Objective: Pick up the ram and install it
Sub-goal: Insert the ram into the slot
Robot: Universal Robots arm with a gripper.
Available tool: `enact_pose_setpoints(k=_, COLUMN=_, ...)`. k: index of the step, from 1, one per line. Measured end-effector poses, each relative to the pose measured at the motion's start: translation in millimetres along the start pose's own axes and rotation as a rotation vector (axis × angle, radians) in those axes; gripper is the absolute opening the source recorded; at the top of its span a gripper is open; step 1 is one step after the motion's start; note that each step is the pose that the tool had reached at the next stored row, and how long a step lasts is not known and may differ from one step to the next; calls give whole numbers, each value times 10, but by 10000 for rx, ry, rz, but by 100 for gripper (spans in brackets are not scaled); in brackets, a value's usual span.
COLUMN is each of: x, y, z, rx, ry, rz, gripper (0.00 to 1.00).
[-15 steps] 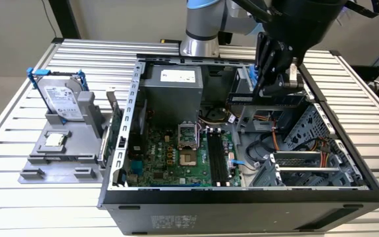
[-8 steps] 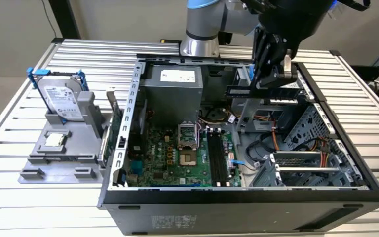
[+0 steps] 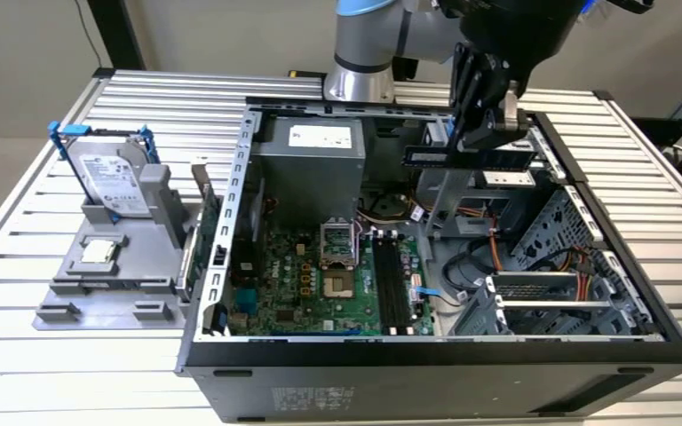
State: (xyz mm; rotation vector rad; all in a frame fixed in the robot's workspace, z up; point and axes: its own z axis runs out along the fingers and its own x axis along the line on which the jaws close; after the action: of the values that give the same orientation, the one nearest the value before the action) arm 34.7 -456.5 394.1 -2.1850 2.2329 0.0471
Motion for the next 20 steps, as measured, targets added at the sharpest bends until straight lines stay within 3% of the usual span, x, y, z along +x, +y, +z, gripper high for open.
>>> enact_pose_setpoints(k=4, x=-69, y=1, z=6, rx=0, ry=0, rz=0, gripper=0)
enact_pose_setpoints(k=14, x=-86, y=2, z=7, rx=3, ry=-1, rz=0, gripper=0)
enact_pose_setpoints(k=16, x=-87, y=2, z=7, rx=42, ry=-1, rz=-2, gripper=0)
enact_pose_setpoints(k=20, x=-87, y=2, z=7, rx=50, ry=-2, rz=-2, gripper=0)
